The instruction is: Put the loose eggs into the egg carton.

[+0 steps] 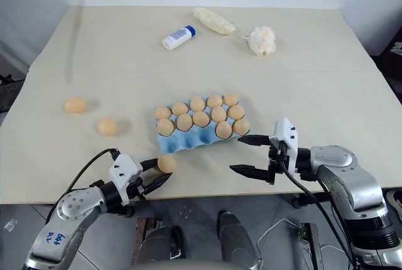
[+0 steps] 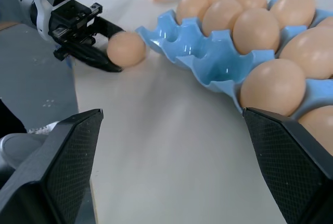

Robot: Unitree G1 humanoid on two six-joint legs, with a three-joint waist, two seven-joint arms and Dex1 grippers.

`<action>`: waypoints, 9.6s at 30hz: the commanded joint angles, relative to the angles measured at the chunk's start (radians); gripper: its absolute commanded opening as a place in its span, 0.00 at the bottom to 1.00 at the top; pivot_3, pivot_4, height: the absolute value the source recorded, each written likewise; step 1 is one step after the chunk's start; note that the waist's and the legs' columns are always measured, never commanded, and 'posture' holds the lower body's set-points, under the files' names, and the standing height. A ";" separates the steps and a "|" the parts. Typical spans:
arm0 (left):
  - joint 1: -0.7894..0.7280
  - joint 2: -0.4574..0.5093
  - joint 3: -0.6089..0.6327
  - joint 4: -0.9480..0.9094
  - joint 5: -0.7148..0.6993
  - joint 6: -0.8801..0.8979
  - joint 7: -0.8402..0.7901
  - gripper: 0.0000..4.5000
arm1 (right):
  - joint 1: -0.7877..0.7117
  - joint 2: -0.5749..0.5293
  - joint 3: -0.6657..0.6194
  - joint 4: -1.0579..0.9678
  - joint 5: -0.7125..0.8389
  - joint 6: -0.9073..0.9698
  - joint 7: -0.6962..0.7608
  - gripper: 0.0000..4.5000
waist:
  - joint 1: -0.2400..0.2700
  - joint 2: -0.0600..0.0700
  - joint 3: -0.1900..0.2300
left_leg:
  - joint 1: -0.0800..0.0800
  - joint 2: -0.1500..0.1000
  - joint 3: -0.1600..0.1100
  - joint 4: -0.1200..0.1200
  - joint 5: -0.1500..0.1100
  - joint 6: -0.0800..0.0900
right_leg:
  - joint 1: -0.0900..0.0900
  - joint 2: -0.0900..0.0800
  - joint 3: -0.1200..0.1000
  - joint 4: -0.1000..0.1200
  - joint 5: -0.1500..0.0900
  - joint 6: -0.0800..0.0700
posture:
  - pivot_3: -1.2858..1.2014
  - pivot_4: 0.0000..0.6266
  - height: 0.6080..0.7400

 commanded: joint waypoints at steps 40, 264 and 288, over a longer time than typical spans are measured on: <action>-0.004 -0.035 0.003 -0.254 -0.210 0.259 0.017 0.99 | -0.012 -0.045 -0.053 -0.047 0.029 0.051 0.029 1.00 | 0.014 0.000 0.000 | 0.000 0.000 0.000 0.001 0.000 0.001 | 0.000 0.000 0.000 0.001 0.000 0.000 | 0.52 0.24 1.00; -0.360 -0.308 0.285 0.093 0.042 0.350 0.685 1.00 | -0.469 0.013 -0.048 0.650 -0.038 -0.383 0.513 1.00 | 0.016 0.000 -0.001 | 0.000 0.001 0.000 0.002 0.001 -0.001 | 0.000 0.003 -0.001 0.001 0.011 0.018 | 0.52 0.24 1.00; -0.468 -0.242 0.271 0.162 0.024 0.224 0.487 0.36 | -0.447 -0.010 -0.072 0.648 -0.055 -0.396 0.467 1.00 | 0.016 0.000 -0.001 | -0.001 0.000 0.000 0.003 0.001 -0.001 | 0.000 0.001 -0.001 0.002 0.012 0.019 | 0.52 0.24 1.00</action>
